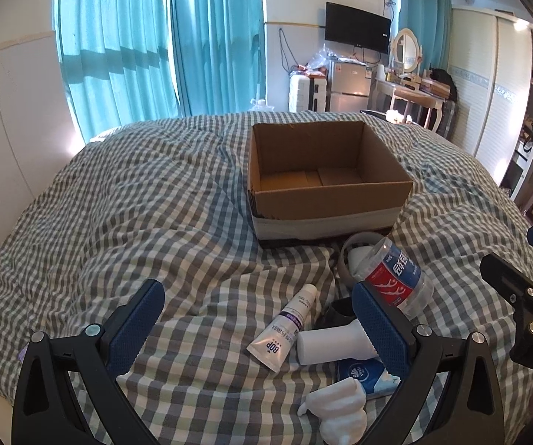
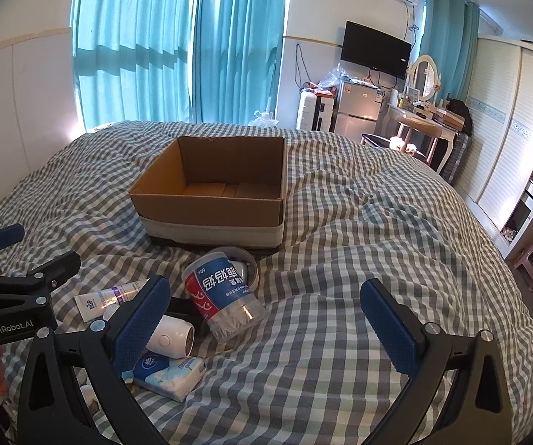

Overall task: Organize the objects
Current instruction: 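Grasp the white toothpaste tube with left tool while right tool grasps the floss canister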

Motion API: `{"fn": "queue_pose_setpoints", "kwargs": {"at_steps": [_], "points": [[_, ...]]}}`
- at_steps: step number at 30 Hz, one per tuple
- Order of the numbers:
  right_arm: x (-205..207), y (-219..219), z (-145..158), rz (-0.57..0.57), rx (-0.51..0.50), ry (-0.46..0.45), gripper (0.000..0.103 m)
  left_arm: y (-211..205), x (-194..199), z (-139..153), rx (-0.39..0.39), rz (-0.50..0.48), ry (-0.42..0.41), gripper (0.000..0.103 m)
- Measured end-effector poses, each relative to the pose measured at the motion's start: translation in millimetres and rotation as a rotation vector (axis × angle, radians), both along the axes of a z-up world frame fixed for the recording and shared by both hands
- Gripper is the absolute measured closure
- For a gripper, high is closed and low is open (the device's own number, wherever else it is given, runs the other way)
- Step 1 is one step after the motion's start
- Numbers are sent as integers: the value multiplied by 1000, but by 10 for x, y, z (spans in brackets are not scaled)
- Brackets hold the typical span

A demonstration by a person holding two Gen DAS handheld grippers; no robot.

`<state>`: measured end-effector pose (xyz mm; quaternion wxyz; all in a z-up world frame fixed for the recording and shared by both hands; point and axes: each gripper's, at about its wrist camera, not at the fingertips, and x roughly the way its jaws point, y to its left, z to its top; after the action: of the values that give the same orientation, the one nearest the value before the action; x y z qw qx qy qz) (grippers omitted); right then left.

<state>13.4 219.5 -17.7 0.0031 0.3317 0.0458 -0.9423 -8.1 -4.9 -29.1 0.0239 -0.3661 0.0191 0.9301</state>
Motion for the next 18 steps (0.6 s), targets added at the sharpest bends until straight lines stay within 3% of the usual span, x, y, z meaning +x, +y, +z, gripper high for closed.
{"fn": "queue_pose_setpoints", "kwargs": {"at_steps": [5, 12, 16, 18], "points": [[-41, 24, -100, 2, -4, -24, 0, -16, -34, -130, 2, -14, -29, 0], [-109, 28, -246, 12, -3, -63, 0, 157, -241, -431, -108, -88, -88, 8], [-164, 41, -303, 21, 5, -81, 0, 187, -566, -618, -141, -149, -183, 34], [-217, 59, -314, 18, 8, -88, 0, 202, -649, -711, -157, -175, -230, 36]]}}
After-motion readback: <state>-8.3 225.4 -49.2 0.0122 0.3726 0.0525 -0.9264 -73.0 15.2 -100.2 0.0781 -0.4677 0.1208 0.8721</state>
